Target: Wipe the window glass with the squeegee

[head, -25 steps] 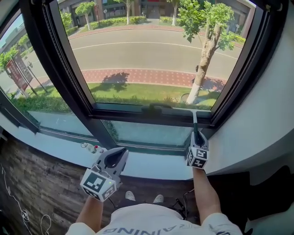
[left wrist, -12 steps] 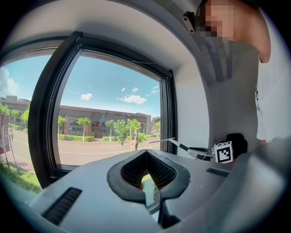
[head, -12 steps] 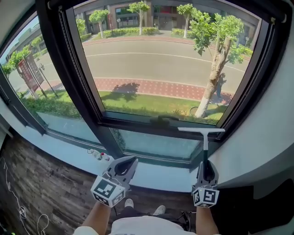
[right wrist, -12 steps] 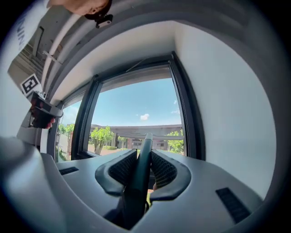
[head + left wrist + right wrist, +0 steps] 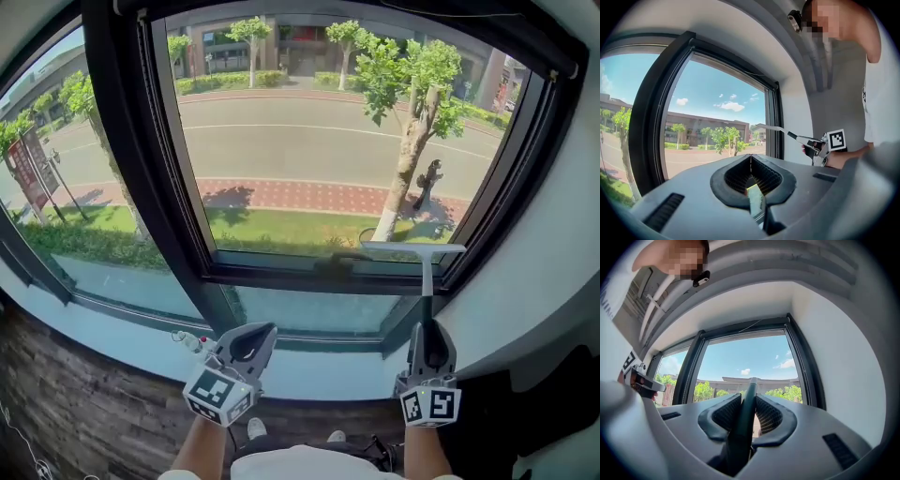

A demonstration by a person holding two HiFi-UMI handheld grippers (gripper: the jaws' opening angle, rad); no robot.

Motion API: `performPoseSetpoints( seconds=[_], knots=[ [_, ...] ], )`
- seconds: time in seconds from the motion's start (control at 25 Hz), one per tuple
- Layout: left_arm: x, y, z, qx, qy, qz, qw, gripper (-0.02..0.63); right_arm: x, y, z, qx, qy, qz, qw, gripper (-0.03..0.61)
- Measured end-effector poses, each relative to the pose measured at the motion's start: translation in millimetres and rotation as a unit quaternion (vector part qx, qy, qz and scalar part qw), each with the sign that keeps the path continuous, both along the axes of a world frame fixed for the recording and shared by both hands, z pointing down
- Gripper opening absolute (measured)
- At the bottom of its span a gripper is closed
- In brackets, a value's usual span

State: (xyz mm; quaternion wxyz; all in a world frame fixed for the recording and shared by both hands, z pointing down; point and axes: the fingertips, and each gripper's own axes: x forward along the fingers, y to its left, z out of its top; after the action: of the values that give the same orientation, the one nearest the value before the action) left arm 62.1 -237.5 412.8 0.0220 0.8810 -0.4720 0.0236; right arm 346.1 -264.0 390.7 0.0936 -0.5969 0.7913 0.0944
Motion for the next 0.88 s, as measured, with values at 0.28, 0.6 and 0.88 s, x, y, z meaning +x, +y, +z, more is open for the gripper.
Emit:
performPoseSetpoints(
  seconds=[0.28, 0.6, 0.88],
  knots=[
    [-99, -9, 2, 0.005, -0.009, 0.036, 0.9993, 0.017, -83, -51, -112, 0.1, -0.006, 0.041, 0.994, 0.1],
    [-131, -8, -4, 0.009, -0.01, 0.065, 0.9978, 0.018, -139, -134, -272, 0.157, 0.009, 0.069, 0.985, 0.1],
    [-128, -2, -1, -0.001, -0.002, 0.07, 0.9975, 0.018, -125, -155, -329, 0.173, -0.003, 0.09, 0.981, 0.1]
  ],
)
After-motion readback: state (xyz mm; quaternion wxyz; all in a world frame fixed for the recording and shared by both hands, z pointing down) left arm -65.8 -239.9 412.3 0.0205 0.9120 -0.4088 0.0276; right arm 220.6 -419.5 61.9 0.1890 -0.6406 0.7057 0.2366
